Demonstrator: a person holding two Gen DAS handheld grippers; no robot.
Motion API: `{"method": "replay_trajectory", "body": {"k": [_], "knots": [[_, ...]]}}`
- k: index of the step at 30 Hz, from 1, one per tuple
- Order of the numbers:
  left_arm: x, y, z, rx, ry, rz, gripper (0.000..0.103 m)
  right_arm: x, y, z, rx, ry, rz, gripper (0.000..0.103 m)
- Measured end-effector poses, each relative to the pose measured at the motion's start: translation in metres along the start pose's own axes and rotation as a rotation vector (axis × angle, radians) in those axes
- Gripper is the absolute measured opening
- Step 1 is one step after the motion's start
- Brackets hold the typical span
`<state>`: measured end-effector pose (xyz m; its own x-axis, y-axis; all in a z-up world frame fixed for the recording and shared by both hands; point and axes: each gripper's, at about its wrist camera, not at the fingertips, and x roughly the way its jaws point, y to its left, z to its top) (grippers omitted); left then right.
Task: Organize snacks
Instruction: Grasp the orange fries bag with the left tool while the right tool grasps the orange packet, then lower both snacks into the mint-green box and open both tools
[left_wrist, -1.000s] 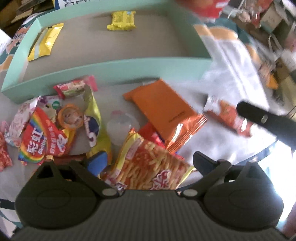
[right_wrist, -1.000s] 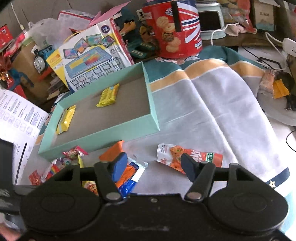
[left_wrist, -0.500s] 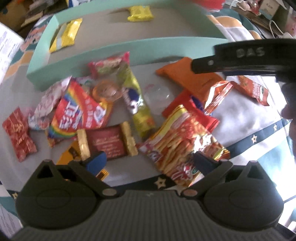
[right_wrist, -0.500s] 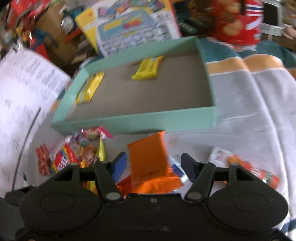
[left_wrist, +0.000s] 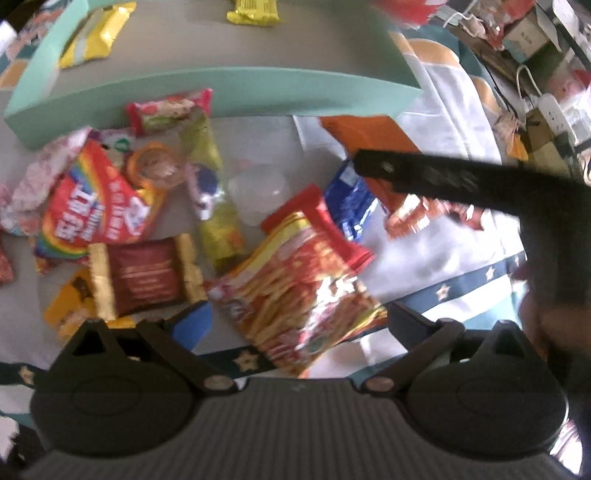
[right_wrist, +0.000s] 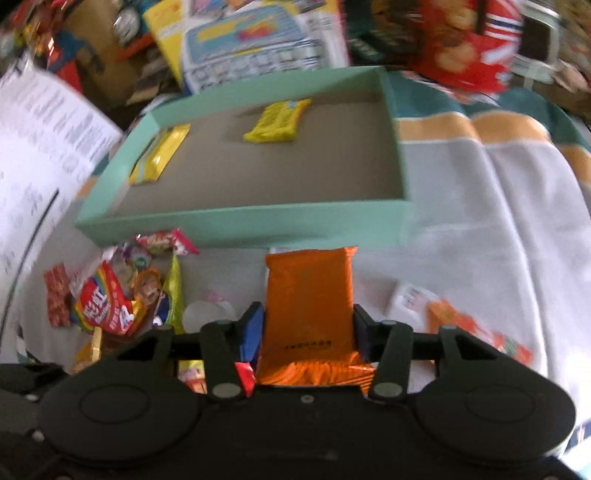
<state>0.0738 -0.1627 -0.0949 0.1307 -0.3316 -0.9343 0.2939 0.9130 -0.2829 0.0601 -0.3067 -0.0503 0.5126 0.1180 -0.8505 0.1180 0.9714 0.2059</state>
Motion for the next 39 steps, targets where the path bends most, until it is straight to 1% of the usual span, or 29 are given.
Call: {"method": "replay_trajectory", "body": {"k": [2, 5, 8, 9, 10, 11, 12, 15, 17, 19, 24, 27, 30, 33, 36, 39], "knots": [[0.007, -0.001, 0.005, -0.05, 0.01, -0.002, 0.103, -0.008, -0.014, -0.005, 0.046, -0.007, 0.002, 0.049], [0.02, -0.005, 0.009, -0.094, 0.006, 0.048, 0.102, -0.018, -0.032, -0.018, 0.098, -0.012, 0.003, 0.049], [0.024, -0.007, 0.007, -0.092, -0.023, 0.082, 0.088, -0.023, -0.043, -0.032, 0.135, -0.019, 0.01, 0.049], [0.021, -0.007, 0.003, -0.075, -0.038, 0.08, 0.079, -0.026, -0.046, -0.036, 0.144, -0.023, 0.013, 0.049], [0.017, -0.008, 0.0, -0.052, -0.051, 0.079, 0.073, -0.026, -0.047, -0.039, 0.152, -0.027, 0.016, 0.049], [0.014, -0.01, -0.003, -0.029, -0.063, 0.085, 0.061, -0.028, -0.048, -0.042, 0.16, -0.031, 0.02, 0.049], [0.01, -0.012, -0.005, -0.004, -0.073, 0.094, 0.053, -0.028, -0.049, -0.043, 0.165, -0.035, 0.024, 0.049], [0.005, -0.009, -0.014, 0.037, -0.07, 0.101, 0.043, -0.03, -0.049, -0.044, 0.171, -0.05, 0.036, 0.049], [0.001, -0.006, -0.018, 0.051, -0.068, 0.098, 0.041, -0.034, -0.047, -0.043, 0.172, -0.058, 0.04, 0.049], [-0.007, -0.003, -0.022, 0.067, -0.084, 0.09, 0.04, -0.037, -0.044, -0.043, 0.167, -0.063, 0.039, 0.049], [-0.035, -0.006, -0.028, 0.138, -0.166, 0.066, 0.038, -0.043, -0.037, -0.038, 0.155, -0.075, 0.029, 0.049], [-0.054, -0.003, -0.022, 0.145, -0.213, 0.038, 0.038, -0.051, -0.032, -0.03, 0.155, -0.098, 0.027, 0.049], [-0.068, -0.001, -0.009, 0.144, -0.257, 0.013, 0.038, -0.059, -0.026, -0.019, 0.145, -0.123, 0.024, 0.049], [-0.084, 0.009, 0.013, 0.15, -0.31, 0.018, 0.038, -0.061, -0.02, 0.001, 0.138, -0.143, 0.025, 0.049], [-0.099, 0.024, 0.045, 0.141, -0.364, 0.035, 0.038, -0.058, -0.018, 0.027, 0.135, -0.167, 0.018, 0.049], [-0.106, 0.039, 0.089, 0.151, -0.4, 0.064, 0.038, -0.048, -0.016, 0.061, 0.138, -0.182, 0.009, 0.049]]}}
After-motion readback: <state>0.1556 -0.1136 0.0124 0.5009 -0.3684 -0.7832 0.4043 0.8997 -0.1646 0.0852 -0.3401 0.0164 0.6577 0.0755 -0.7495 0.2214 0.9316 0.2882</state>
